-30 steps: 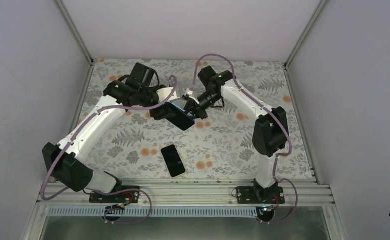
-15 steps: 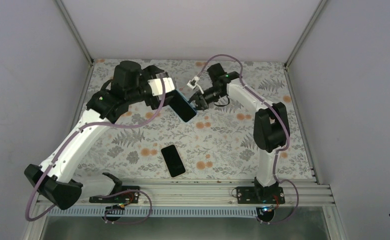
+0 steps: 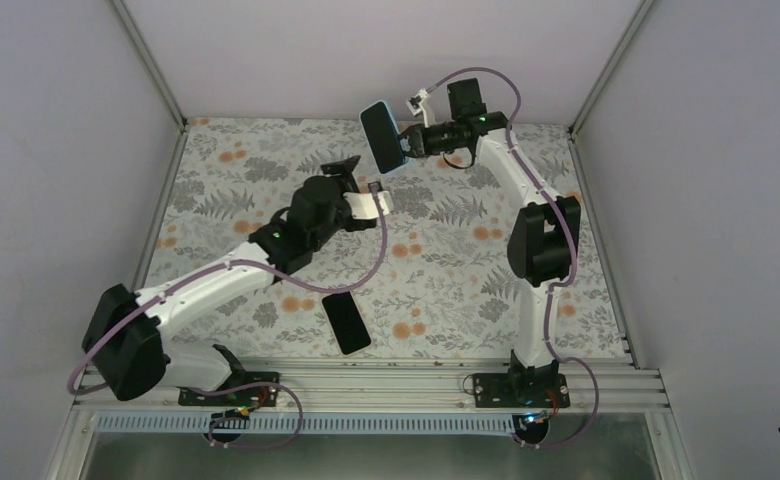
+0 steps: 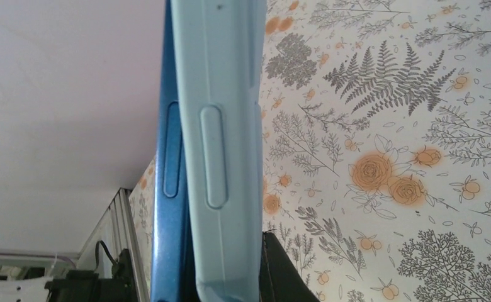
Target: Take the phone out of the phone case
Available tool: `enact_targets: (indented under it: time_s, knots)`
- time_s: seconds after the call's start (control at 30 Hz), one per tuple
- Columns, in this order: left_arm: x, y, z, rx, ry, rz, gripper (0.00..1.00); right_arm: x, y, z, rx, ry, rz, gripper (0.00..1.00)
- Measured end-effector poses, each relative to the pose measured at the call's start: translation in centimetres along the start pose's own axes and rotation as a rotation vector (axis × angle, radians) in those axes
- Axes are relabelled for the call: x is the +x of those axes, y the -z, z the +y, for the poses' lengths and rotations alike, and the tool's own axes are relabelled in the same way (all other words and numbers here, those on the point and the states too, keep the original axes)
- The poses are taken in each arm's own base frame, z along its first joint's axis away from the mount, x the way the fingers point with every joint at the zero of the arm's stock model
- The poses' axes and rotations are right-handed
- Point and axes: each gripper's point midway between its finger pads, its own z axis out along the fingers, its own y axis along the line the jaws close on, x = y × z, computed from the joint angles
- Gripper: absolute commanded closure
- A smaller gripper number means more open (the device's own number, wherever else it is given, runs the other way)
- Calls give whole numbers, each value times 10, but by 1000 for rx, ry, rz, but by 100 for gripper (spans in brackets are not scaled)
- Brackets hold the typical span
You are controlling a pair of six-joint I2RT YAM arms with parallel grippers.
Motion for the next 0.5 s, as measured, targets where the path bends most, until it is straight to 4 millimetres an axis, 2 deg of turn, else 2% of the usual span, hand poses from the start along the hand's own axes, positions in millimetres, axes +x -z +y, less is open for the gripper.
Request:
enact_targets:
  time_s: [0.17,0.3,0.37,0.5]
  knots:
    - [-38,-23,8,-90,25,-102,0,-9,0,-1,33,-45,-26,97]
    - [-68,-45,26,-139,85,-166,0,-16,1,-3,45,-55,-50,97]
    - [-77,-55,32,-152,115,-184,0,-19,2,-4,51,-58,-60,97]
    - [-82,-72,30,-148,143,-183,0,-21,6,-8,61,-63,-71,97]
